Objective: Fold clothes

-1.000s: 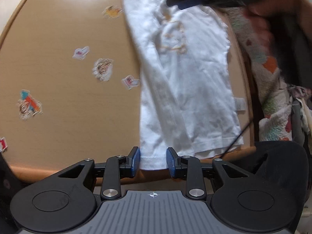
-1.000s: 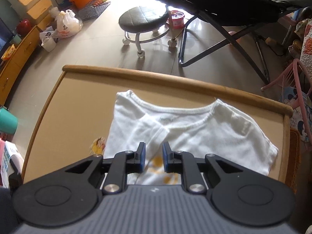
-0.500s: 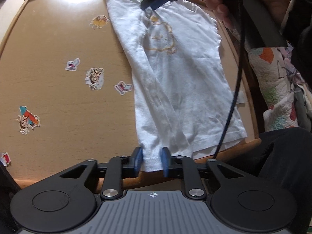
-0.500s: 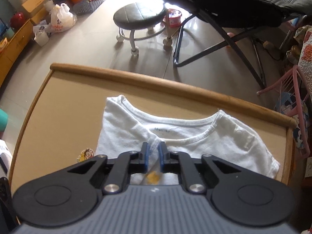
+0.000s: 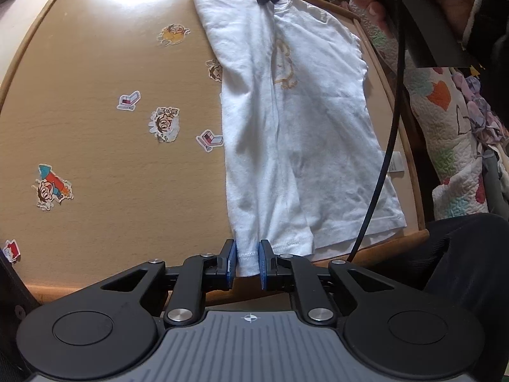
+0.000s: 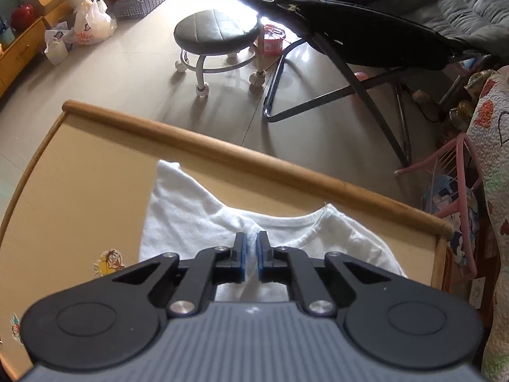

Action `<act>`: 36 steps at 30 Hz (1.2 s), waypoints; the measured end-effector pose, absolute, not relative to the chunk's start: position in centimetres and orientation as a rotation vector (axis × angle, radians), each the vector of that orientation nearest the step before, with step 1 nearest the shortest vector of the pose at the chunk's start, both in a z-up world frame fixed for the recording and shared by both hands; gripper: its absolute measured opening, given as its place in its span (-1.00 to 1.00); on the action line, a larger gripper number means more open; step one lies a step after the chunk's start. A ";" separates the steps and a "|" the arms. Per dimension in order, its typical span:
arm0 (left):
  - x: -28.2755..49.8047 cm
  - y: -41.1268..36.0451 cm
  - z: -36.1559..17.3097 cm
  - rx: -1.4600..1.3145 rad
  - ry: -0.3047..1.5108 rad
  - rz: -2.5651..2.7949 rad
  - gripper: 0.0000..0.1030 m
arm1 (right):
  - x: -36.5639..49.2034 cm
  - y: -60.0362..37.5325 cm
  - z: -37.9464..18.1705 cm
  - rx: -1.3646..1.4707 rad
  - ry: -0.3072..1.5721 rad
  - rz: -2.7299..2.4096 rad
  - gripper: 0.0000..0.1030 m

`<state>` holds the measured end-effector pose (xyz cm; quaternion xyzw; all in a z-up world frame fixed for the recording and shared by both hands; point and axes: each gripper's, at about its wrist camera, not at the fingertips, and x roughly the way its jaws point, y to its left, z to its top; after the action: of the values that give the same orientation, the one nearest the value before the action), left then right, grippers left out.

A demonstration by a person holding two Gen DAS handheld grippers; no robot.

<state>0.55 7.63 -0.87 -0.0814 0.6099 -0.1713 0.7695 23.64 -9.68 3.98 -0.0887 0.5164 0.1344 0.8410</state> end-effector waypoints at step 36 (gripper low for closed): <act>0.4 6.8 1.4 -0.228 1.260 -0.281 -0.56 | 0.4 -22.7 2.6 0.163 1.230 0.117 -0.57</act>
<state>0.40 6.82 1.40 -0.1058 0.5860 -0.1308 0.7926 0.37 -22.69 2.57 0.0762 0.5760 0.0546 0.8120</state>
